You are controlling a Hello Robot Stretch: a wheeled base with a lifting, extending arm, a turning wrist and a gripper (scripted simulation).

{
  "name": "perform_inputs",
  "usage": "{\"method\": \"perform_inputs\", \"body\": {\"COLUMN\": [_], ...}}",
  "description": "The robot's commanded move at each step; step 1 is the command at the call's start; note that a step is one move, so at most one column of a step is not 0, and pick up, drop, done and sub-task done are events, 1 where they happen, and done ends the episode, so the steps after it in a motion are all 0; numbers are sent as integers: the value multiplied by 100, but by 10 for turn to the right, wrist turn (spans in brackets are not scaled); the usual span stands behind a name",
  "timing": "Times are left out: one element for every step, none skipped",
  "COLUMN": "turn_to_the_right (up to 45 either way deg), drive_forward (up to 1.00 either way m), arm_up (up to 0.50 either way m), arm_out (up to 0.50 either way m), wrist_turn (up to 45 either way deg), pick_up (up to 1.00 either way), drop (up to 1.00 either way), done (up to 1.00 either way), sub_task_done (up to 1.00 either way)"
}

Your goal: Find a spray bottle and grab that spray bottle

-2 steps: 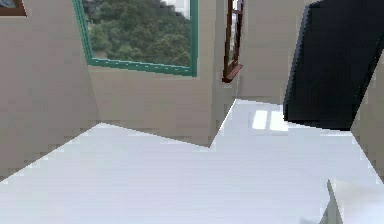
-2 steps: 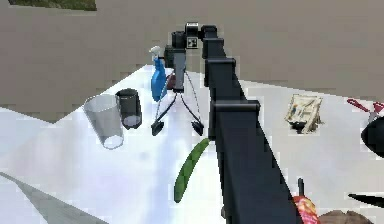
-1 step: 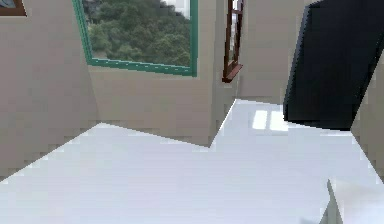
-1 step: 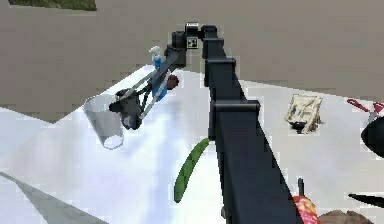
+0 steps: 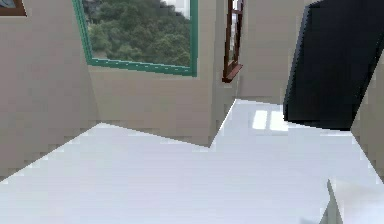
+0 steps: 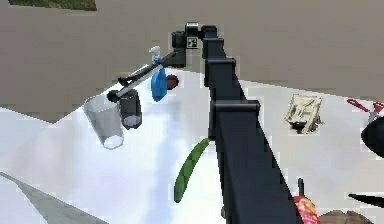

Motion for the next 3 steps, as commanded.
{"method": "perform_inputs", "body": {"turn_to_the_right": [0,0,0], "drive_forward": [0,0,0], "arm_up": [0,0,-16], "arm_out": [0,0,0], "wrist_turn": [450,60,0], "pick_up": [0,0,0], "drop": [0,0,0], "done": [0,0,0], "sub_task_done": [0,0,0]}}
